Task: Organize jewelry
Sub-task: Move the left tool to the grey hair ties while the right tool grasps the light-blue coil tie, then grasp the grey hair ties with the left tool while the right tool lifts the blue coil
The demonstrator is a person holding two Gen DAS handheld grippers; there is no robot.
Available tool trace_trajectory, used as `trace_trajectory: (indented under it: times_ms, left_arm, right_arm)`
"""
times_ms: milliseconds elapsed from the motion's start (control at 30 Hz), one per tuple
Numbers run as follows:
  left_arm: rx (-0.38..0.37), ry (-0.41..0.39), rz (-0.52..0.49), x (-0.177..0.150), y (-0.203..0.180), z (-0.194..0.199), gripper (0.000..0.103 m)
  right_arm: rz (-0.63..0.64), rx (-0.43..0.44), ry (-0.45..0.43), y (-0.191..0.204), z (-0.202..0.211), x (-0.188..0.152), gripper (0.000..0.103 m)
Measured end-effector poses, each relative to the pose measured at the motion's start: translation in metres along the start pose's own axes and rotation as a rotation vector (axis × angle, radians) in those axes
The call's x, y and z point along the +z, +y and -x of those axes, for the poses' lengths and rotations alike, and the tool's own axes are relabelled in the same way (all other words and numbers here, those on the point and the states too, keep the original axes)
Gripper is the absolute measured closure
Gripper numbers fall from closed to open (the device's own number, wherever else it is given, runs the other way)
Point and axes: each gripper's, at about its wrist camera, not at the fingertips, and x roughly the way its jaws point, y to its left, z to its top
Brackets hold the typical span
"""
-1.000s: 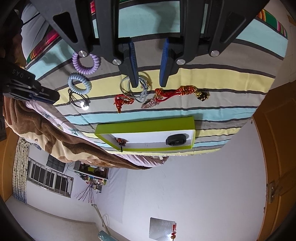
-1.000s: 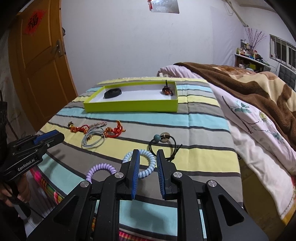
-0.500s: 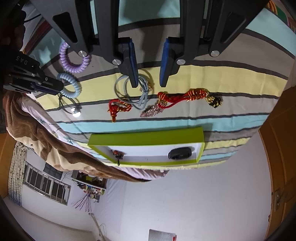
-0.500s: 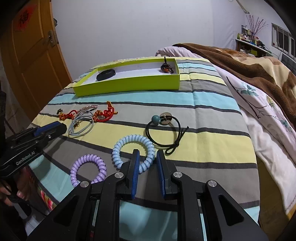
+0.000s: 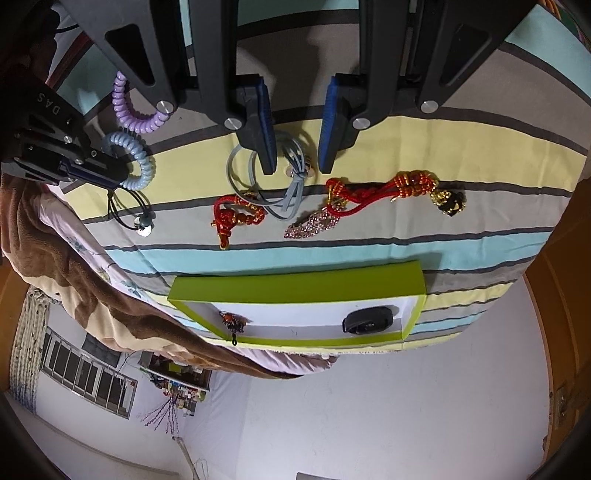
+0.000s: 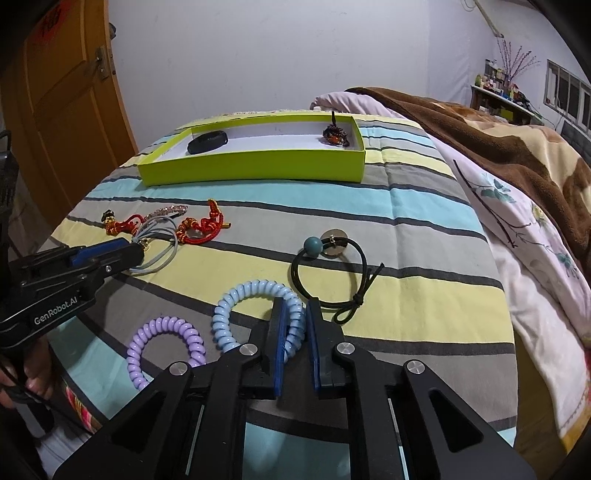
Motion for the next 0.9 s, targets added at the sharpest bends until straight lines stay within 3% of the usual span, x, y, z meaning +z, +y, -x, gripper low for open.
trace_trajectory:
  times_ms: [167, 900]
  left_arm:
    - [0.038, 0.009, -0.025, 0.001, -0.004, -0.003, 0.097]
    - [0.005, -0.099, 0.016, -0.001, 0.009, 0.042, 0.098]
  right_arm:
    - [-0.009, 0.014, 0.002, -0.001, 0.002, -0.001, 0.094]
    - [-0.022, 0.039, -0.079, 0.004, 0.038, 0.007, 0.094]
